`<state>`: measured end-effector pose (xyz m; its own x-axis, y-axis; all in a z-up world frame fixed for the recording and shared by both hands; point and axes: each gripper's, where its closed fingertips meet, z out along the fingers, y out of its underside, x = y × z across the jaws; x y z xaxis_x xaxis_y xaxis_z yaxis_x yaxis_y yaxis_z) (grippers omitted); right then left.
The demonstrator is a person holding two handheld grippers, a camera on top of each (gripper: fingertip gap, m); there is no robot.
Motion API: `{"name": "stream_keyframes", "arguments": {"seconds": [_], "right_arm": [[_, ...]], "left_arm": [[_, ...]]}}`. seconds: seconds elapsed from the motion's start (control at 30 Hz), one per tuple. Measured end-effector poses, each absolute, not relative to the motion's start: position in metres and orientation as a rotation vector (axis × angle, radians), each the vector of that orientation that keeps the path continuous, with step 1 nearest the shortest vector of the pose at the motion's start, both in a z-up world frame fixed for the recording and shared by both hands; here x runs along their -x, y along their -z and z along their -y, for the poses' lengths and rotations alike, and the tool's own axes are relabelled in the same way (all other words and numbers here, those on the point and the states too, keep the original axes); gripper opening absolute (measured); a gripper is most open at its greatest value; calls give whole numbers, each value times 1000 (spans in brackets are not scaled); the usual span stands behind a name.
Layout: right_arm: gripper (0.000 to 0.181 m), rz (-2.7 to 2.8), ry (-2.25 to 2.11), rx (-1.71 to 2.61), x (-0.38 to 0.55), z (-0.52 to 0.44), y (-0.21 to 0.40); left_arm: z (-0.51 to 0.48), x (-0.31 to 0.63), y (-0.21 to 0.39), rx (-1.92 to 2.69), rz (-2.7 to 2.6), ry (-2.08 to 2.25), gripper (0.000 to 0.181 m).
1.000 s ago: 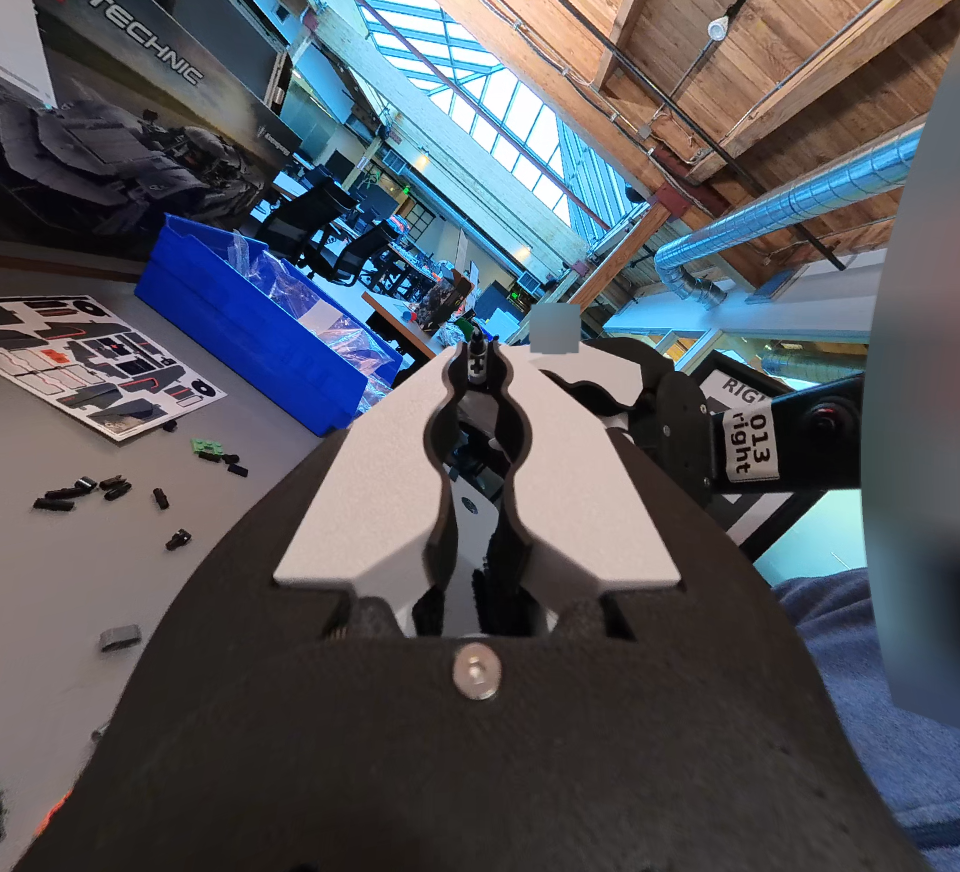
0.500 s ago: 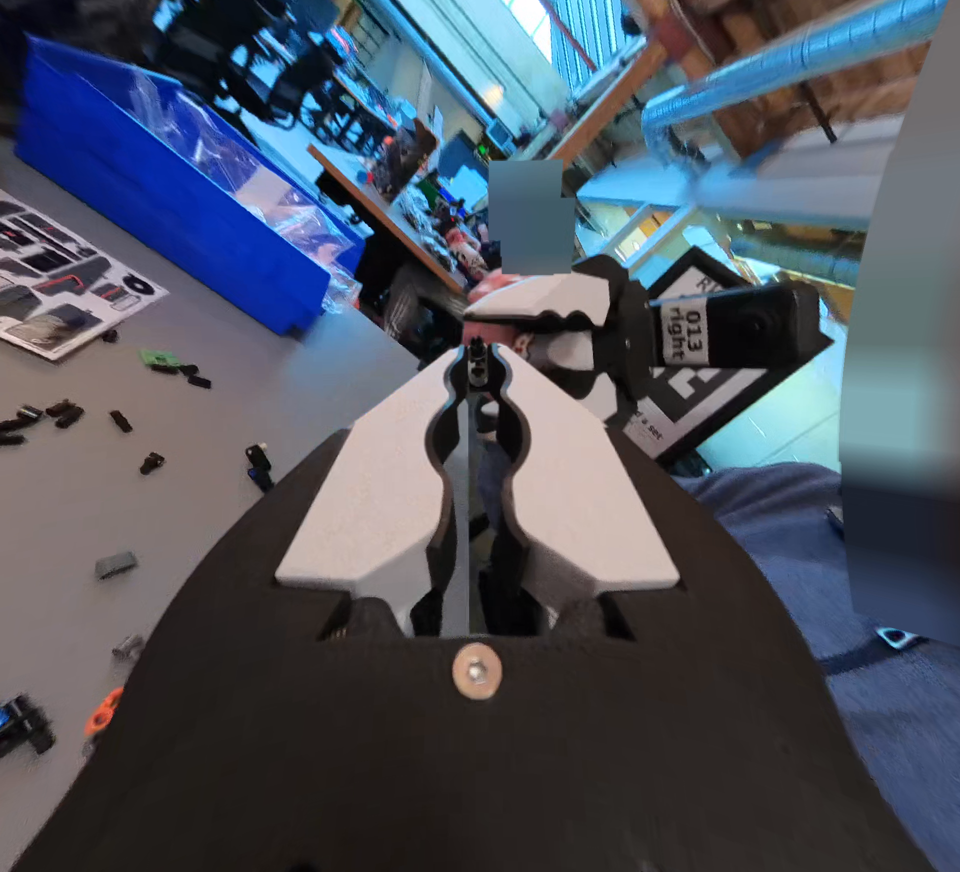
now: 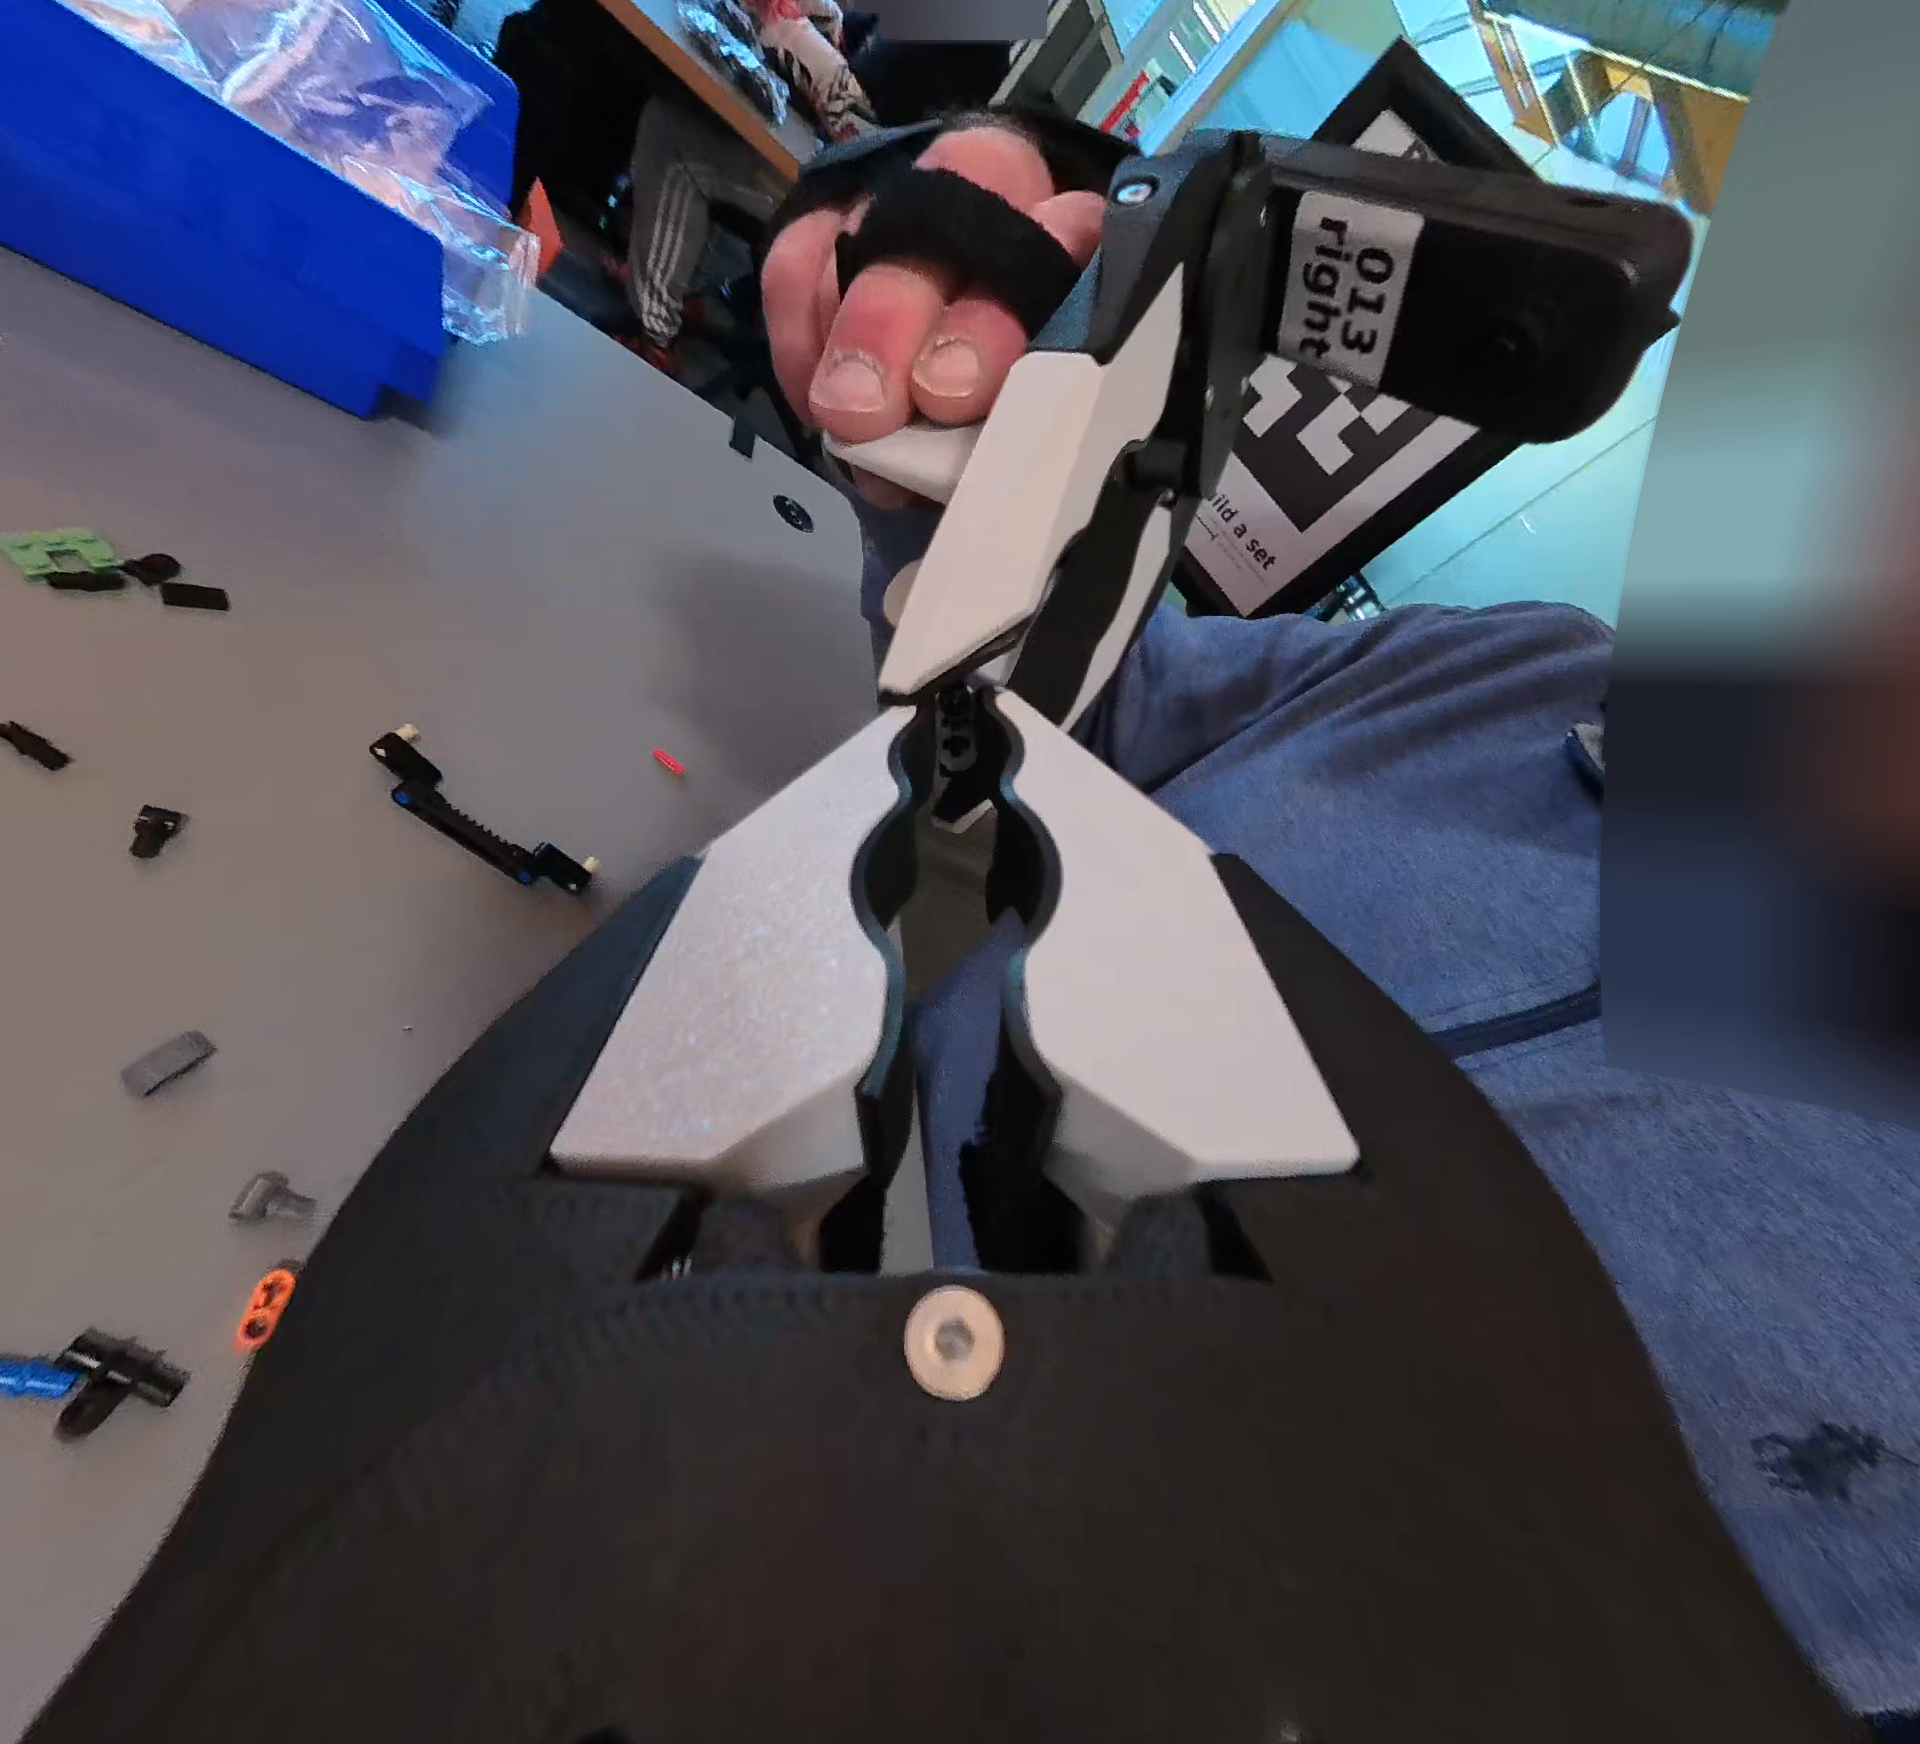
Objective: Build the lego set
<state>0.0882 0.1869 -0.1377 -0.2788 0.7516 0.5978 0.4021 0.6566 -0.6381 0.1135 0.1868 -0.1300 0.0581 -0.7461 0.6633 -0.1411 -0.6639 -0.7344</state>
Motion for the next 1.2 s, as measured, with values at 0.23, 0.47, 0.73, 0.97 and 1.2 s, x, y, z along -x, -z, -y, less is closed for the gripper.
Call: {"name": "stream_keyframes", "arguments": {"seconds": [0.23,0.47,0.73,0.97,1.2], "right_arm": [[32,1845,-466,898,-96,-188,136],[29,1723,-383,905,-101,-194,131],[26,1558,-247,945,-106,-205,129],[26,1417,-249,993,-116,-212,122],[26,1394,-271,1011,-119,-211,126]], "left_arm": [[-187,-119,128,1848,-889,1710,5],[-192,-125,124,1816,-834,1746,5],[-203,-128,122,1796,-762,1759,5],[-207,-133,118,1768,-739,1761,7],[-208,-140,121,1782,-776,1724,5]]}}
